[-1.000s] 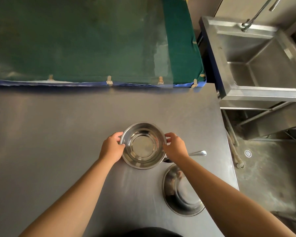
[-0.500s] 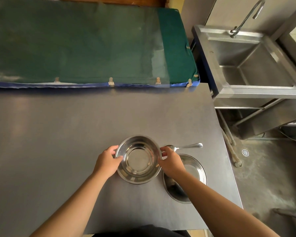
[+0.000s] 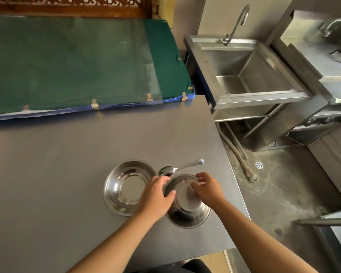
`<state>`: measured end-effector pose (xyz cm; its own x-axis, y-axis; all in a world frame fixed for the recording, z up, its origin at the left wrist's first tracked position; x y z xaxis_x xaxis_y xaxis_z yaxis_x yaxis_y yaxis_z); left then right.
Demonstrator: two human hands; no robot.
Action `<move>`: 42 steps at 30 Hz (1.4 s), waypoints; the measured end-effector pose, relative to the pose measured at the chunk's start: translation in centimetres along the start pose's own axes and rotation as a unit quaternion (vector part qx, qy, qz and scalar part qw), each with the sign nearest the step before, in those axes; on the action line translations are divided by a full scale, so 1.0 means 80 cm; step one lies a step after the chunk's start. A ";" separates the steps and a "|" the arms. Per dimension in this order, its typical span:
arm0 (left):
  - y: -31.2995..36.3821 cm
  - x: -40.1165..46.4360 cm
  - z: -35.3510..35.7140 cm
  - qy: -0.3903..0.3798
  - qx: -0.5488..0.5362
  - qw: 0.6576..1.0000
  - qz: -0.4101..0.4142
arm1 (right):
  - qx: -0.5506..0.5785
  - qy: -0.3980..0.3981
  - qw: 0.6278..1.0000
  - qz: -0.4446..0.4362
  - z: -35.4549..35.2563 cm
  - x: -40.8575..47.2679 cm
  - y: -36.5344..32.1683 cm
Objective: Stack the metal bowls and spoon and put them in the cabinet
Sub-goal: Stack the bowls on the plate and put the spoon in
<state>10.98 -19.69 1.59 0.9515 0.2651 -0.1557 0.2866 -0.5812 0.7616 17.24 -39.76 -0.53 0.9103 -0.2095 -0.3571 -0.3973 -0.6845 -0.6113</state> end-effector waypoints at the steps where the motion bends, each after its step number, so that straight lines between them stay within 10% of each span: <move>1: 0.004 -0.005 0.018 -0.032 -0.007 0.999 -0.034 | 0.002 0.010 1.000 0.013 -0.006 0.001 0.009; 15: 0.009 0.003 0.089 -0.111 0.138 0.975 -0.132 | 0.093 0.014 0.971 0.220 -0.019 0.000 0.098; 24: 0.018 0.015 0.080 -0.097 0.020 0.979 -0.180 | 0.167 -0.012 0.958 0.234 -0.045 -0.004 0.065; 31: 0.048 0.038 0.042 -0.009 -0.180 0.946 -0.271 | 0.058 0.092 0.994 -0.020 -0.106 -0.015 -0.007; 37: 0.038 0.080 -0.020 0.026 -0.392 0.846 -0.360 | 0.021 0.141 0.948 -0.283 -0.120 -0.048 -0.080; 42: -0.006 0.101 -0.085 0.066 -0.391 0.858 -0.326 | -0.011 0.128 0.915 -0.382 -0.087 -0.069 -0.123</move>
<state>17.77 -12.06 4.24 0.5819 0.4523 -0.6759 0.5413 0.4048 0.7370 16.89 -36.77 12.39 0.9203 0.1809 0.3468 0.3657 -0.7127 -0.5987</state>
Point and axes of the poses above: each hand's wrist, its own x-axis towards the middle knuckle, its own z-axis out of the palm, y = z × x, the point moved 3 cm from there along x, towards the middle knuckle, and after that the axes turned 11 degrees about y, right-handed, at the moved point
